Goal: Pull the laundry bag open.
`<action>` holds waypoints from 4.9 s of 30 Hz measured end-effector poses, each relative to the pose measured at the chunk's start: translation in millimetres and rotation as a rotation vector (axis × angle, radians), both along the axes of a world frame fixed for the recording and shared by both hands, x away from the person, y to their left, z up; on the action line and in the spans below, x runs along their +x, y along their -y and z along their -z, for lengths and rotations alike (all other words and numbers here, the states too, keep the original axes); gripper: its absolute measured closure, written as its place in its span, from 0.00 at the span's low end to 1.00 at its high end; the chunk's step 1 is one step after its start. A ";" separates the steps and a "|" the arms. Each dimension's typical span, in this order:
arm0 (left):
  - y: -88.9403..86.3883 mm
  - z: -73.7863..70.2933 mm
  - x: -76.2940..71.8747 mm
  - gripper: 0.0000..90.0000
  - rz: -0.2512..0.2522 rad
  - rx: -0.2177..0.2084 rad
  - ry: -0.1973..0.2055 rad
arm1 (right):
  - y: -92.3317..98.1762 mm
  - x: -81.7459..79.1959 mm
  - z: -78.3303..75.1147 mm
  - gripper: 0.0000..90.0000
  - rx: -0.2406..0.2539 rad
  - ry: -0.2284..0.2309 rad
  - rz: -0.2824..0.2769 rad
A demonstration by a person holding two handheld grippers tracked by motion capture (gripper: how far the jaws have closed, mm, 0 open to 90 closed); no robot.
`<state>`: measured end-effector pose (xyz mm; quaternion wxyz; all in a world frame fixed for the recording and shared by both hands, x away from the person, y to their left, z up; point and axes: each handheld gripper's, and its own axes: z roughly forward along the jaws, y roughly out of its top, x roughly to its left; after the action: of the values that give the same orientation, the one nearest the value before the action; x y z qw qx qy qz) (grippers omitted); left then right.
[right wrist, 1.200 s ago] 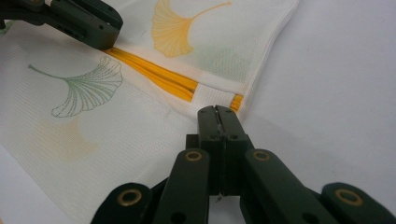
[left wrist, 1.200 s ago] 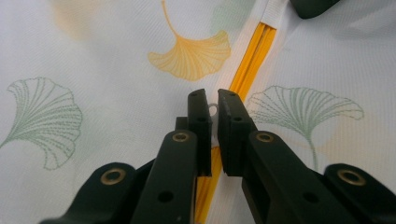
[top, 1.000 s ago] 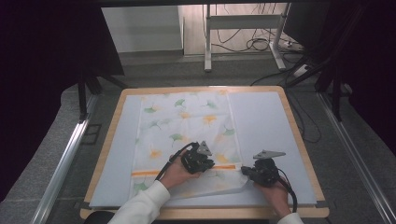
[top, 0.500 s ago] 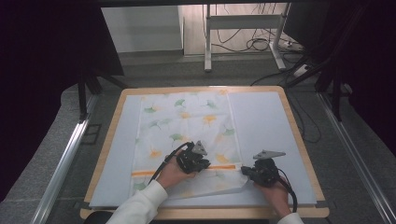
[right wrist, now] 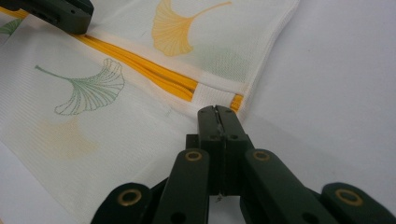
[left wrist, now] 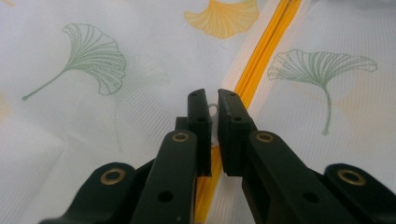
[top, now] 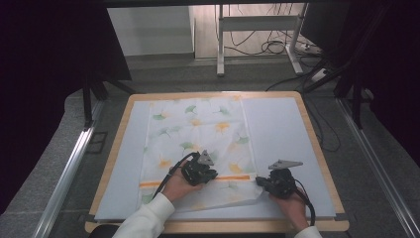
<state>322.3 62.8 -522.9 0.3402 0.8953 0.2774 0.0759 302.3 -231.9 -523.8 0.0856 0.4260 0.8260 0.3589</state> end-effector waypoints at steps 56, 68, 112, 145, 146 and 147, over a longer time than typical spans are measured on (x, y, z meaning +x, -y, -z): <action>-52.7 2.2 -7.3 0.95 -0.102 -0.006 -0.053 | 0.2 0.2 -0.2 1.00 0.002 -0.007 0.000; -67.6 2.0 -13.8 0.95 -0.126 0.014 -0.042 | 0.4 0.1 -0.2 1.00 0.002 -0.008 0.001; -134.7 2.7 -31.1 0.95 -0.244 0.051 -0.041 | 0.1 -0.2 -0.3 1.00 0.001 -0.006 0.004; -163.1 3.0 -37.6 0.95 -0.305 0.055 -0.053 | -0.1 -0.4 -0.3 1.00 -0.002 -0.003 0.004; -164.9 3.2 -38.1 0.95 -0.313 0.052 -0.052 | -0.1 -0.4 -0.3 1.00 -0.002 -0.003 0.004; -167.2 3.3 -38.5 0.95 -0.316 0.053 -0.053 | -0.1 -0.4 -0.3 1.00 -0.002 -0.003 0.004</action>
<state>283.8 230.0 -526.2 0.2931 0.8508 0.4215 0.1123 301.9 -231.8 -523.5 0.0854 0.4283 0.8256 0.3572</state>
